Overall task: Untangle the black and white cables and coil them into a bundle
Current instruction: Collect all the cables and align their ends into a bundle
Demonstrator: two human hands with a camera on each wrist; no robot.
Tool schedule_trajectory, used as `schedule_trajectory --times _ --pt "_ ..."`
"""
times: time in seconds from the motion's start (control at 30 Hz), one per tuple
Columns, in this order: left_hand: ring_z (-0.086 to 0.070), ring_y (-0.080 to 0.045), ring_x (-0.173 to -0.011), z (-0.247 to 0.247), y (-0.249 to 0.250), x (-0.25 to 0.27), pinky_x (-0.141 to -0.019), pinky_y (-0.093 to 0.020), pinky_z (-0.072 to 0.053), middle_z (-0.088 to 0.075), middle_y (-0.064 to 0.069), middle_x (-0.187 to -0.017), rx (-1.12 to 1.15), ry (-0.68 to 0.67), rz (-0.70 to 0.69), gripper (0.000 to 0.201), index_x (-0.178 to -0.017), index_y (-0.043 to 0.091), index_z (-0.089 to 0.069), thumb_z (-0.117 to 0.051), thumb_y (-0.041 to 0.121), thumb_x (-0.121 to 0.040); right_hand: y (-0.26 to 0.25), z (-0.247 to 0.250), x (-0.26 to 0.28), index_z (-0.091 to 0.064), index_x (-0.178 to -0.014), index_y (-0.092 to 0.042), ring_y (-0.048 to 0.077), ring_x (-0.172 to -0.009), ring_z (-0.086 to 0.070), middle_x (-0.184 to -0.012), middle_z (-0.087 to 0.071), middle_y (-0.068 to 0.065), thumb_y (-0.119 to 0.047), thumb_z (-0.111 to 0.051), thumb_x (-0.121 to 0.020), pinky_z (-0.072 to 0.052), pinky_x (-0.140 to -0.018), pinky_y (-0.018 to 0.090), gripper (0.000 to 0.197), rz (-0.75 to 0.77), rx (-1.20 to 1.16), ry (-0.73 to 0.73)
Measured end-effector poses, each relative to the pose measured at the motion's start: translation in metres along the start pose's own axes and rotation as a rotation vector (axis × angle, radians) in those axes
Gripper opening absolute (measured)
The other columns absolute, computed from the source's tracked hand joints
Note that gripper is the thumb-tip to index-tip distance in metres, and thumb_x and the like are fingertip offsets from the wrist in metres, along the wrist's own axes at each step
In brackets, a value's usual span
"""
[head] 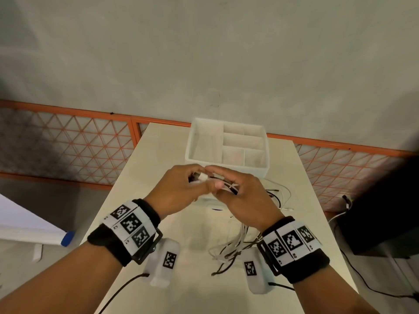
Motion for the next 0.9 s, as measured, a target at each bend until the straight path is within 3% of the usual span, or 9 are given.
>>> schedule_trajectory --times 0.1,0.2,0.3,0.4,0.5,0.63,0.73,0.8,0.9 --pt "-0.053 -0.015 -0.058 -0.002 -0.001 -0.002 -0.048 -0.026 -0.044 -0.065 -0.006 -0.077 0.413 0.091 0.181 0.054 -0.102 0.007 -0.071 -0.067 0.055 -0.077 0.006 0.003 -0.003 -0.068 -0.119 -0.045 -0.012 -0.105 -0.064 -0.111 -0.072 -0.025 -0.01 -0.066 -0.094 -0.046 -0.083 0.002 0.043 -0.026 -0.124 0.103" --pt "-0.058 -0.016 -0.058 -0.008 -0.003 -0.002 -0.049 -0.024 -0.05 -0.07 -0.004 -0.076 0.599 0.098 0.305 0.059 -0.107 0.006 -0.071 -0.055 0.058 -0.086 0.014 0.004 -0.003 -0.068 -0.123 -0.04 -0.015 -0.111 -0.06 -0.116 -0.068 -0.026 -0.014 -0.067 -0.095 -0.042 -0.092 0.002 0.039 -0.027 -0.136 0.173" --pt "-0.054 -0.016 -0.052 -0.009 -0.003 -0.004 -0.045 -0.022 -0.047 -0.067 -0.011 -0.075 0.543 0.131 0.303 0.062 -0.103 0.002 -0.071 -0.047 0.058 -0.092 0.017 0.003 -0.002 -0.069 -0.126 -0.03 -0.009 -0.091 -0.065 -0.109 -0.073 -0.012 -0.019 -0.07 -0.094 -0.044 -0.079 0.005 0.034 -0.006 -0.127 0.157" --pt "-0.048 -0.02 -0.049 -0.008 0.002 -0.007 -0.042 -0.025 -0.04 -0.059 -0.01 -0.062 0.363 0.113 0.244 0.072 -0.091 0.001 -0.07 -0.04 0.066 -0.092 0.016 -0.004 0.001 -0.068 -0.128 -0.026 -0.001 -0.068 -0.053 -0.092 -0.067 0.006 -0.02 -0.07 -0.094 -0.04 -0.066 0.01 0.035 0.056 -0.13 0.096" --pt "-0.047 -0.025 -0.054 -0.012 0.008 -0.01 -0.04 -0.022 -0.035 -0.056 -0.013 -0.063 0.24 0.033 0.22 0.074 -0.08 0.005 -0.065 -0.034 0.072 -0.09 0.017 -0.008 0.001 -0.066 -0.128 -0.038 0.002 -0.069 -0.052 -0.086 -0.063 0.006 -0.023 -0.066 -0.097 -0.04 -0.067 0.013 0.035 0.115 -0.083 0.091" --pt "-0.052 -0.018 -0.053 -0.016 0.009 -0.01 -0.038 -0.022 -0.037 -0.058 -0.014 -0.068 0.3 -0.03 0.233 0.071 -0.091 0.002 -0.065 -0.048 0.07 -0.084 0.02 -0.008 0.001 -0.065 -0.128 -0.04 0.005 -0.066 -0.049 -0.073 -0.052 -0.008 -0.025 -0.065 -0.097 -0.036 -0.066 0.013 0.034 0.175 0.044 0.076" --pt "-0.051 -0.021 -0.05 -0.017 0.003 -0.011 -0.04 -0.023 -0.039 -0.06 -0.017 -0.068 0.303 0.054 0.203 0.061 -0.092 -0.01 -0.06 -0.066 0.05 -0.086 0.019 -0.01 0.001 -0.067 -0.129 -0.028 0.005 -0.07 -0.058 -0.078 -0.062 -0.008 -0.026 -0.067 -0.095 -0.043 -0.068 0.016 0.034 0.161 0.024 0.035" --pt "-0.047 -0.023 -0.045 -0.015 -0.001 -0.014 -0.039 -0.025 -0.038 -0.059 -0.019 -0.066 0.297 0.167 0.184 0.052 -0.09 -0.016 -0.058 -0.068 0.035 -0.09 0.018 -0.011 0.001 -0.061 -0.136 -0.03 0.004 -0.084 -0.069 -0.09 -0.074 -0.009 -0.029 -0.071 -0.092 -0.053 -0.08 0.022 0.045 0.074 -0.117 0.004" --pt "-0.048 -0.024 -0.045 -0.011 -0.004 -0.015 -0.041 -0.027 -0.039 -0.059 -0.017 -0.063 0.316 0.253 0.192 0.045 -0.088 -0.015 -0.057 -0.064 0.029 -0.093 0.017 -0.013 0.002 -0.069 -0.125 -0.027 0.003 -0.096 -0.071 -0.097 -0.077 -0.014 -0.026 -0.067 -0.095 -0.053 -0.087 0.021 0.03 0.107 -0.192 0.038"
Point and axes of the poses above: each hand's wrist, its own x-axis away from the middle knuckle, its own z-axis out of the back of the hand, y = z × x, the point moved 2 cm from there along -x, towards the middle knuckle
